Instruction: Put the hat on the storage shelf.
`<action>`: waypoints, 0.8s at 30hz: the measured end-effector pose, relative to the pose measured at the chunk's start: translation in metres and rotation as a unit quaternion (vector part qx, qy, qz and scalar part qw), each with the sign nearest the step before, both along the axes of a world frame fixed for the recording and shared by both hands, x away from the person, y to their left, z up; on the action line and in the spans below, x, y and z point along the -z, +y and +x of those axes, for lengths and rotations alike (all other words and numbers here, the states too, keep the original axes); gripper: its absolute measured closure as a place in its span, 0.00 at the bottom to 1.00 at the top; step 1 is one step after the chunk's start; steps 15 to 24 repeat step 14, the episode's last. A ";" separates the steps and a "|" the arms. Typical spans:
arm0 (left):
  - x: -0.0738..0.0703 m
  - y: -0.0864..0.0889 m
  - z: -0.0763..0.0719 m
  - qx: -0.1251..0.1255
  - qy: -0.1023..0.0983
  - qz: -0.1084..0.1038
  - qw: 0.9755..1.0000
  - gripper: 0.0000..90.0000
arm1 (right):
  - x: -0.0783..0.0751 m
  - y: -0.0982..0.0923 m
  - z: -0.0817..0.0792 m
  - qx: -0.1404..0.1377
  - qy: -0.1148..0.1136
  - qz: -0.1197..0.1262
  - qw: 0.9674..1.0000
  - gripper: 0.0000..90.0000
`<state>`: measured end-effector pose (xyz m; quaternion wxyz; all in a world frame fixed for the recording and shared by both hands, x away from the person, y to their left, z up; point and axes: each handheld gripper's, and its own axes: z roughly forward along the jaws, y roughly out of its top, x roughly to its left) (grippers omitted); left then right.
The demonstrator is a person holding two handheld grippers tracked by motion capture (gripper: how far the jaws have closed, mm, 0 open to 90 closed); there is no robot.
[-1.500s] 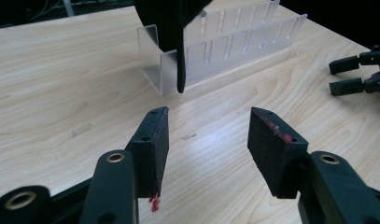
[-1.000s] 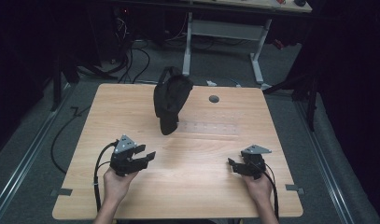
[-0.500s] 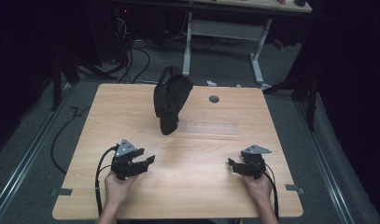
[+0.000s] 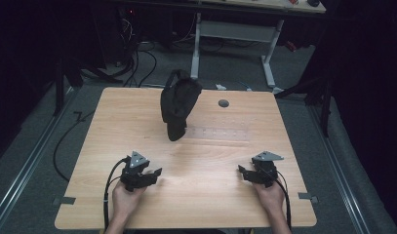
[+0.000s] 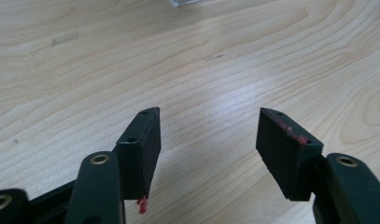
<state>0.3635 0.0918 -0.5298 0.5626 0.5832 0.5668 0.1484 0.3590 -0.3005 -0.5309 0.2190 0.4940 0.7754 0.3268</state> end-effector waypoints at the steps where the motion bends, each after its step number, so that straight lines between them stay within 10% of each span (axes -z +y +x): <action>1: 0.003 0.000 0.001 -0.005 -0.003 0.007 1.000 0.43 | 0.000 0.000 0.000 0.000 0.000 0.000 1.000 0.37; 6: 0.016 0.000 0.003 -0.022 -0.012 0.037 0.999 0.39 | 0.000 0.000 0.000 0.000 0.000 0.000 1.000 0.37; 24: 0.017 0.000 0.004 -0.025 -0.011 0.038 0.999 0.35 | 0.000 0.000 0.000 0.000 0.000 0.000 1.000 0.37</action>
